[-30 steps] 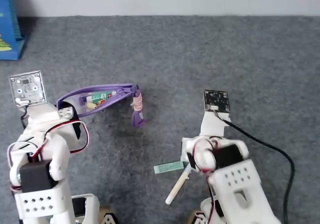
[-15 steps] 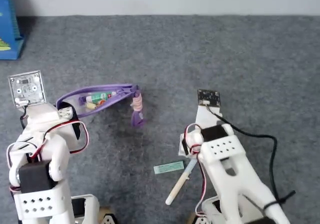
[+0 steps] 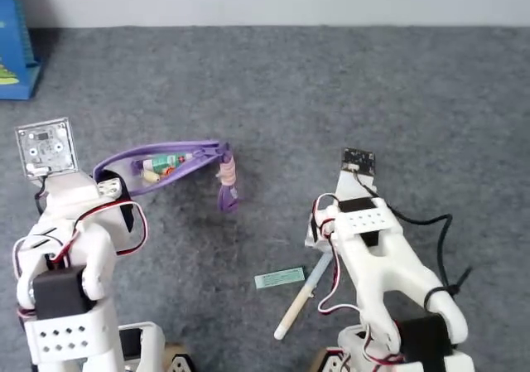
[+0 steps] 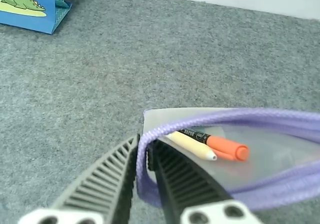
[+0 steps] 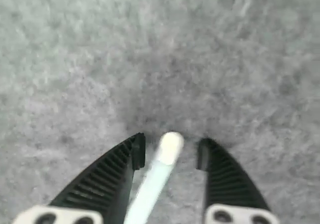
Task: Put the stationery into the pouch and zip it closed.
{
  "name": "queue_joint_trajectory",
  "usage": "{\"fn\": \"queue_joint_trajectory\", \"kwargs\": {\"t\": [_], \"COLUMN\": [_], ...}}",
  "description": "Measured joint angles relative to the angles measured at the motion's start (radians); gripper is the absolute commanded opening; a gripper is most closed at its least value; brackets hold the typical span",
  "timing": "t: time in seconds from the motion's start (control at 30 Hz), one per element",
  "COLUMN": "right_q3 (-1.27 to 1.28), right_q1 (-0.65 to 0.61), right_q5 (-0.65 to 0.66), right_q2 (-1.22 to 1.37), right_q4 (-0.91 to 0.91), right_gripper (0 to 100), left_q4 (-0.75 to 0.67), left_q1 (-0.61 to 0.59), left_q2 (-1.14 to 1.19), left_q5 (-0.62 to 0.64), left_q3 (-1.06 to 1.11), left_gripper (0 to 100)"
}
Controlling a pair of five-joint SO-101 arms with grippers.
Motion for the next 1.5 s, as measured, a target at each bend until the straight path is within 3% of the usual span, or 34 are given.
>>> {"fn": "queue_joint_trajectory", "kwargs": {"t": [0.33, 0.63, 0.83, 1.07, 1.5], "right_q3": [0.018, 0.018, -0.061, -0.302, -0.451], "right_q1": [-0.006, 0.000, -0.112, -0.222, -0.382], "right_q5": [0.003, 0.078, 0.129, 0.132, 0.161], "right_q2": [-0.097, -0.563, -0.924, -0.997, -1.003], "right_q4": [0.044, 0.160, 0.236, 0.250, -0.106], "right_gripper": [0.7, 0.7, 0.6, 0.6, 0.6], "left_q4": [0.000, 0.000, 0.000, 0.000, 0.003], "left_q1": [-0.002, -0.002, -0.002, -0.002, -0.002], "left_q2": [0.000, 0.000, 0.000, 0.000, 0.000], "left_q5": [0.000, 0.000, 0.000, 0.000, 0.000], "left_q3": [0.009, 0.011, 0.011, 0.014, 0.017], "left_gripper": [1, 1, 1, 1, 1]}}
